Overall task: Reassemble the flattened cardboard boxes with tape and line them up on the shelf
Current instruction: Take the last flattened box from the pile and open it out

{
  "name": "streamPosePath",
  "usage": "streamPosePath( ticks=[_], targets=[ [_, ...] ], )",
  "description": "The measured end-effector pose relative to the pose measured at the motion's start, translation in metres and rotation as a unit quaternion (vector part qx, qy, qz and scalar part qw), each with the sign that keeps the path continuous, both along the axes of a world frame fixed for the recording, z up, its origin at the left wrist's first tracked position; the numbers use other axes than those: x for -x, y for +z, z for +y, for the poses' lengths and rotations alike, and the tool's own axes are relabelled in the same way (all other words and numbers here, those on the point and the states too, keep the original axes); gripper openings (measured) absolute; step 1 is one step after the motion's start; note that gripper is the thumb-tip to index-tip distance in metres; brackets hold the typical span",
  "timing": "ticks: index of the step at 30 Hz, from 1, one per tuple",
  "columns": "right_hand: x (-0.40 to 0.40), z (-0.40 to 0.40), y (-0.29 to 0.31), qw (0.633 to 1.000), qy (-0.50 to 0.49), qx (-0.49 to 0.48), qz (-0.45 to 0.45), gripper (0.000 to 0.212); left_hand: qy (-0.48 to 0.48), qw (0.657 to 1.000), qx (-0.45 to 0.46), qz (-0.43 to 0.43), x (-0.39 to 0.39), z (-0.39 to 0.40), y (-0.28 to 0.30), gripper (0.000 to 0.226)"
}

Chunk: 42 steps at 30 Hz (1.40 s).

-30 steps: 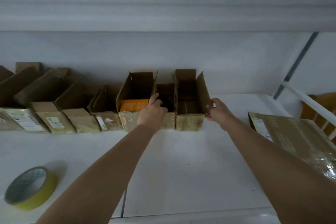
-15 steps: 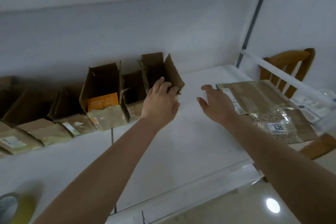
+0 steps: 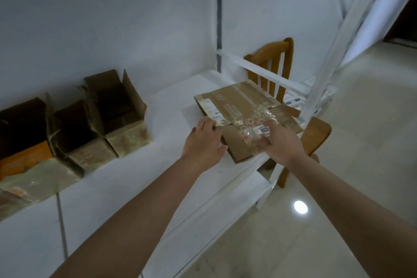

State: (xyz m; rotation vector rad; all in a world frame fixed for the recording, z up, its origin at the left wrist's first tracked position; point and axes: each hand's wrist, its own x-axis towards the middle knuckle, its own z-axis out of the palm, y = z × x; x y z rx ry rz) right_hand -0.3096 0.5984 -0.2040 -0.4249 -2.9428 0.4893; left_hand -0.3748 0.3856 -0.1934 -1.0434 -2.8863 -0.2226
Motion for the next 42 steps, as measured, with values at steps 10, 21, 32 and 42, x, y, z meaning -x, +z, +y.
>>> streamPosePath(
  ticks=[10,21,32,42],
  targets=[
    [0.004,0.061,-0.024,0.993,0.076,-0.075,-0.053,0.069,0.030,0.985,0.101,-0.139,0.005,0.083,-0.049,0.112],
    [0.008,0.047,-0.063,0.961,0.232,-0.114,-0.093,0.084,0.026,0.983,0.049,-0.174,-0.006,0.059,-0.048,0.070],
    [0.015,0.034,-0.004,0.962,0.225,-0.088,0.128,0.054,0.189,0.930,-0.315,-0.018,0.009,-0.003,-0.001,0.040],
    [0.020,0.036,0.071,0.942,0.179,-0.029,0.281,0.032,0.224,0.904,-0.362,-0.026,0.011,-0.020,0.010,0.055]
  ],
)
